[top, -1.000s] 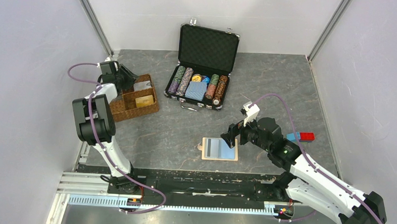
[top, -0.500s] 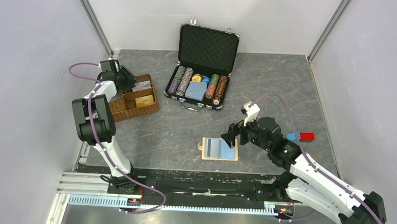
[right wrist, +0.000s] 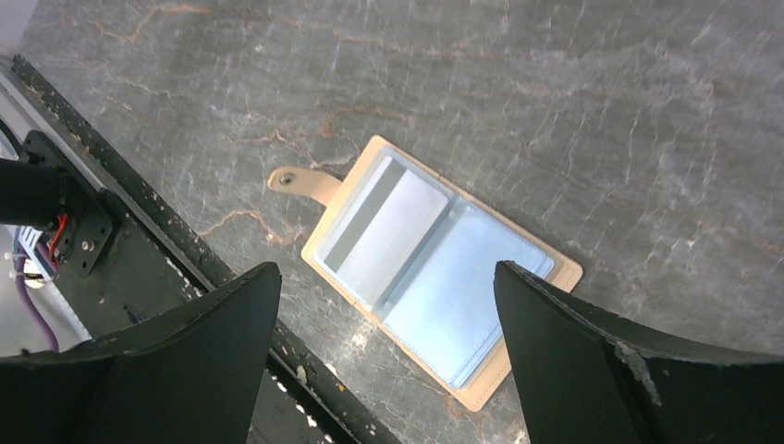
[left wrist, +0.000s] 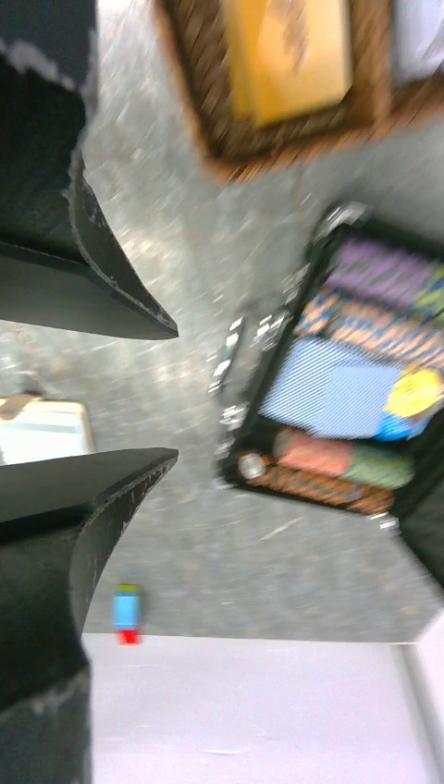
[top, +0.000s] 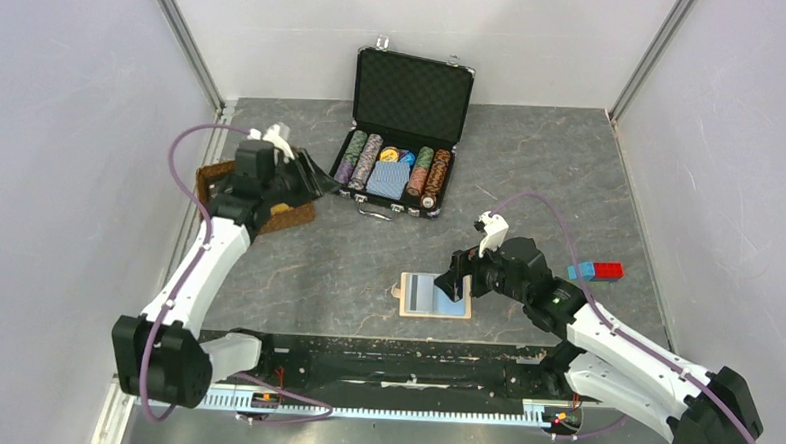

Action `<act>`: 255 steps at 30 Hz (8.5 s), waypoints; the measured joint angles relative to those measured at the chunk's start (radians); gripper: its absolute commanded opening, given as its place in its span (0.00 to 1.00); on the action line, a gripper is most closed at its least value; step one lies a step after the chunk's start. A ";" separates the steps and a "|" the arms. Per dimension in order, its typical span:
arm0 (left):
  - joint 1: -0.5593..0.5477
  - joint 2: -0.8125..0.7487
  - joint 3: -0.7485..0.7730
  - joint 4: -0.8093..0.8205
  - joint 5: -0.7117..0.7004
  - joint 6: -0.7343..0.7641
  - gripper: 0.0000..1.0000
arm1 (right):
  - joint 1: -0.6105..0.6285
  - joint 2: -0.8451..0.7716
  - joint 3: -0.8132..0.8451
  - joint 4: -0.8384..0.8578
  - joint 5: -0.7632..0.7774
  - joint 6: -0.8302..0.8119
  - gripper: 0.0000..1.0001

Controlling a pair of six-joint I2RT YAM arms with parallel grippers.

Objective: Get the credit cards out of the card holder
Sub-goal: Place the credit card in the storage box, then remove the credit card from the card holder.

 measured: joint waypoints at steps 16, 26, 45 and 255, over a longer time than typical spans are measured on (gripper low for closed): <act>-0.491 -0.235 -0.485 0.109 0.005 -0.085 0.55 | -0.001 -0.074 -0.102 0.020 -0.011 0.082 0.85; -0.667 -0.050 -0.506 0.252 -0.085 -0.123 0.56 | -0.001 -0.062 -0.122 0.011 0.007 0.109 0.83; -0.706 0.202 -0.500 0.495 -0.093 -0.126 0.03 | -0.001 -0.069 -0.135 0.017 0.015 0.131 0.71; -0.721 -0.124 -0.589 0.232 -0.239 -0.140 0.23 | 0.359 0.354 0.060 0.073 0.372 0.027 0.33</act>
